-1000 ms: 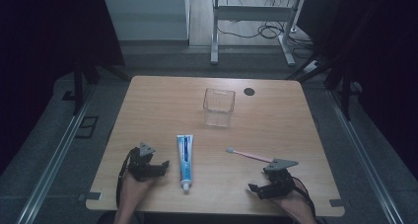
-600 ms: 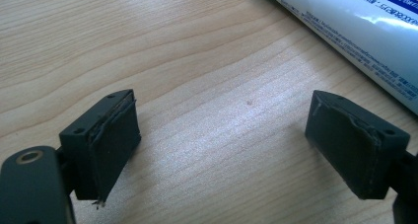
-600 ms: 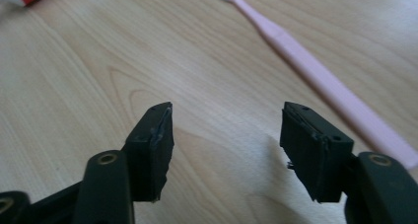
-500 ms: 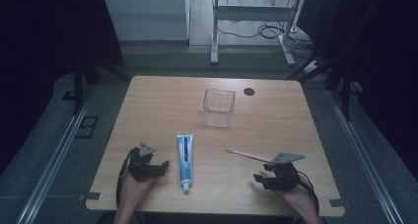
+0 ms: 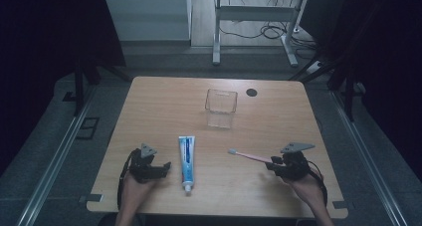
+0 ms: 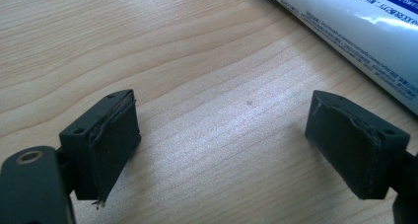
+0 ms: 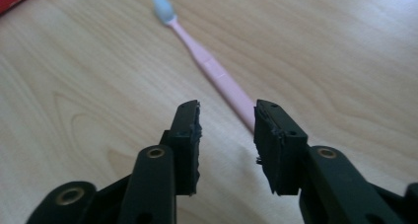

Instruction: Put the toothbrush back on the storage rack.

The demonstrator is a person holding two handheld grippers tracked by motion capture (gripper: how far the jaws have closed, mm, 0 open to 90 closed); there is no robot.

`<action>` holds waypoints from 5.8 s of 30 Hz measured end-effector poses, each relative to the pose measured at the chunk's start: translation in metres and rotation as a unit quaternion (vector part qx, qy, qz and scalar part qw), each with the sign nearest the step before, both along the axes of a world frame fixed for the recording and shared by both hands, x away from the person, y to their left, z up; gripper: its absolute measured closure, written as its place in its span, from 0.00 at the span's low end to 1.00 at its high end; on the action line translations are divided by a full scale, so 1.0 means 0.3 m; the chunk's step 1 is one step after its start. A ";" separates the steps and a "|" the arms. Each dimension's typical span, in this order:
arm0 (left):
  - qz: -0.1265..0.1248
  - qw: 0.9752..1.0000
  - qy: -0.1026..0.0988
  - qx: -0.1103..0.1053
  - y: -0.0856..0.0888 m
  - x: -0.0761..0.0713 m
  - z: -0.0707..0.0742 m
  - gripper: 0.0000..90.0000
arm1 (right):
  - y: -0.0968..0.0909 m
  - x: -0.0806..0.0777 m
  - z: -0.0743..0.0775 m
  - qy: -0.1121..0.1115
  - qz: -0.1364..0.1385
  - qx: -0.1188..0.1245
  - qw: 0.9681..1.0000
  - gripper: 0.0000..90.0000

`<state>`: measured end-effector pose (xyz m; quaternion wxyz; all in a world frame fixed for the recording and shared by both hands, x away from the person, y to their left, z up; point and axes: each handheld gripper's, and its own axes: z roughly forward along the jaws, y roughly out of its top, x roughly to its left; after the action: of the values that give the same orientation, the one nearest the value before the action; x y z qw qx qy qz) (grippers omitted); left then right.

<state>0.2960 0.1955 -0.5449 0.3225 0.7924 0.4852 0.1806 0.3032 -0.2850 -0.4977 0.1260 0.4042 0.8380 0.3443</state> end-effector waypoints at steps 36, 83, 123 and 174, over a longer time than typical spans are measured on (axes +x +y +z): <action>0.000 1.000 0.000 0.000 0.000 0.000 0.000 0.14 | -0.025 0.110 -0.065 0.023 -0.010 -0.028 0.999 0.91; -0.001 1.000 0.001 0.002 0.001 0.000 0.000 0.14 | 0.039 0.008 -0.034 0.060 0.034 -0.045 0.997 0.65; 0.000 1.000 0.001 0.000 0.000 0.000 0.000 0.14 | 0.286 0.182 0.016 0.170 0.091 -0.196 0.961 0.78; -0.002 1.000 0.002 0.003 0.001 0.000 0.001 0.14 | 0.318 0.207 0.105 0.162 0.102 -0.195 0.962 0.87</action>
<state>0.2960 0.1959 -0.5445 0.3194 0.7949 0.4834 0.1800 0.3652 -0.1897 -0.4662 0.0287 0.3345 0.9349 0.1151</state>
